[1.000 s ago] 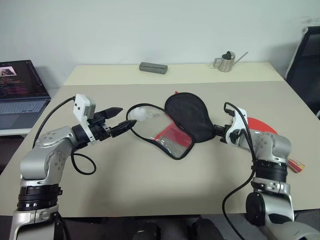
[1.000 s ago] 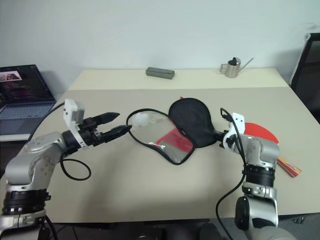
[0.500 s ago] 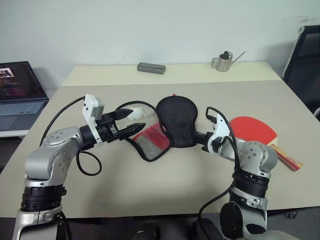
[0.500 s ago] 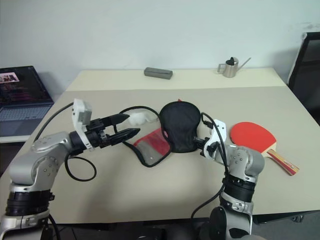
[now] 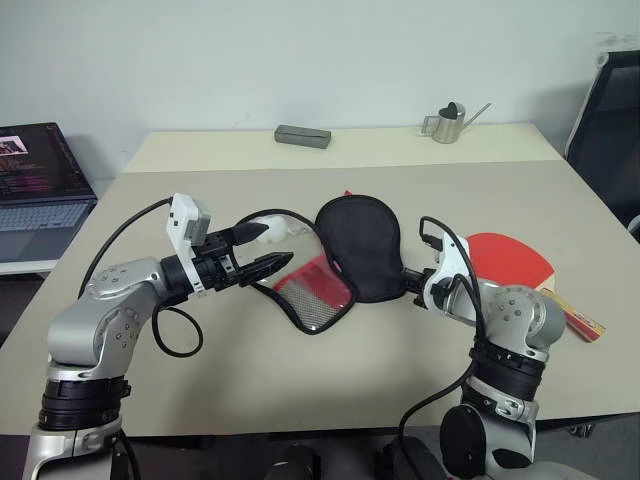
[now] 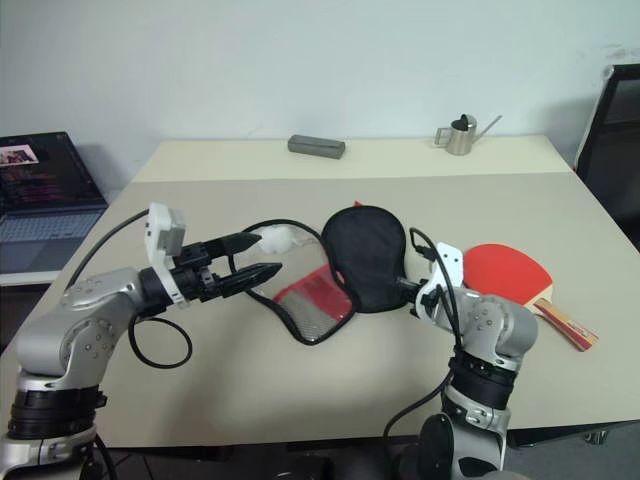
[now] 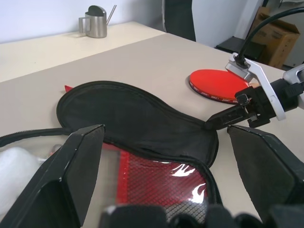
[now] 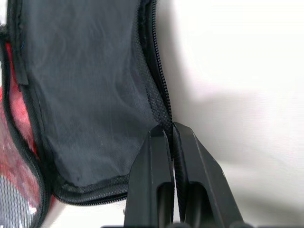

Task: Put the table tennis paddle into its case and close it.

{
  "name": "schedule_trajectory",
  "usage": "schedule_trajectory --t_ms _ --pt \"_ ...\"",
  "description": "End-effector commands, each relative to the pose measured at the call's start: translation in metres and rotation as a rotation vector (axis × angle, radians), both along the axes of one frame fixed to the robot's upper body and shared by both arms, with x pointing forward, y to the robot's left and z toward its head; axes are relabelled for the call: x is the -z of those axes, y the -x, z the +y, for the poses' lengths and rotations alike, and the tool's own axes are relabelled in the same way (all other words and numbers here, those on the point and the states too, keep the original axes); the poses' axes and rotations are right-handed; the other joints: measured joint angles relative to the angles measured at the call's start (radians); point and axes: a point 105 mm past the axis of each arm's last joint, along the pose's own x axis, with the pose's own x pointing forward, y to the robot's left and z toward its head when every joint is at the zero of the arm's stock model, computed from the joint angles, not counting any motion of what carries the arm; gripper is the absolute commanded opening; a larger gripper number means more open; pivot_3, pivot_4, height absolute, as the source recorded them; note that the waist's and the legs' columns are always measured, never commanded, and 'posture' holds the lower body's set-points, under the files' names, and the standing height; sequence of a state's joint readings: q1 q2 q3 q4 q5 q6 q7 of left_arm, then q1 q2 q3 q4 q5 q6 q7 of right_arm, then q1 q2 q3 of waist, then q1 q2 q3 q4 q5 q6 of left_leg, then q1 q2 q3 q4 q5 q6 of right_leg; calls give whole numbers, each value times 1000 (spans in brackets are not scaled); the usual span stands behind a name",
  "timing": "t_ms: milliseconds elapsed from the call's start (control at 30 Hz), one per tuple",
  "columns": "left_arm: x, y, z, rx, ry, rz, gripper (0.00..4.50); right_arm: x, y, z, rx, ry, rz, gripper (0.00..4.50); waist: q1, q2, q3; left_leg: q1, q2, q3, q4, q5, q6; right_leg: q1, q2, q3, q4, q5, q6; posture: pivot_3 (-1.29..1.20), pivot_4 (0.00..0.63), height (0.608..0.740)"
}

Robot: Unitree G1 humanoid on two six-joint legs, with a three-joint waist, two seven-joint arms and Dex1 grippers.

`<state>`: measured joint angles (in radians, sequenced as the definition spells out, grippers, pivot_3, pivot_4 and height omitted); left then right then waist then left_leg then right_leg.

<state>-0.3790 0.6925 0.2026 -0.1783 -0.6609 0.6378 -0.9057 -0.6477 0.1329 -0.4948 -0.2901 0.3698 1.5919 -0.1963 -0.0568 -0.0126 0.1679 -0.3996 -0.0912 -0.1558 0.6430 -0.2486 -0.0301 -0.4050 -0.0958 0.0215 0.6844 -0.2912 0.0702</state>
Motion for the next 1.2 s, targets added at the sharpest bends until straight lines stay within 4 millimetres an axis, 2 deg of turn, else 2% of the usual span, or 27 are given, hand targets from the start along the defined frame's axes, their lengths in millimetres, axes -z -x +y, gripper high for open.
schedule_trajectory --t_ms 33,300,433,733,900,1033,1200 --pt "-13 2 0 8 -6 -54 4500 -14 11 67 -105 -204 -8 18 0 0 0 0 0 0 0 0 0 0 0 0 0 0 0 0 150 740" --pt "-13 1 0 6 -9 -59 4500 -22 14 82 -153 -268 -24 18 -1 0 0 0 0 0 0 0 1 0 0 0 0 0 0 0 150 740" --pt "-13 1 1 0 -13 -60 4500 -27 14 86 -166 -299 -39 982 -1 0 0 0 0 0 0 -1 1 0 0 0 0 0 0 0 150 740" --pt "-14 0 3 -6 -16 -65 4500 -41 17 100 -253 -390 -84 4108 -1 0 0 0 0 0 0 -1 1 0 0 0 0 0 0 0 150 740" --pt "-14 -1 3 -10 -12 -69 4500 -59 19 89 -315 -406 -202 4108 -1 0 0 0 0 0 0 -1 1 0 0 0 0 0 0 0 150 740" --pt "-12 -2 4 -14 -8 -67 4500 -67 15 70 -297 -454 -246 4108 0 0 0 0 0 0 0 -1 2 0 0 0 -1 0 0 0 150 740" --pt "-12 -4 3 -11 -4 -67 4500 -67 22 66 -354 -447 -266 4108 -2 0 0 0 1 0 -1 -2 3 0 1 0 -1 0 0 0 150 740"
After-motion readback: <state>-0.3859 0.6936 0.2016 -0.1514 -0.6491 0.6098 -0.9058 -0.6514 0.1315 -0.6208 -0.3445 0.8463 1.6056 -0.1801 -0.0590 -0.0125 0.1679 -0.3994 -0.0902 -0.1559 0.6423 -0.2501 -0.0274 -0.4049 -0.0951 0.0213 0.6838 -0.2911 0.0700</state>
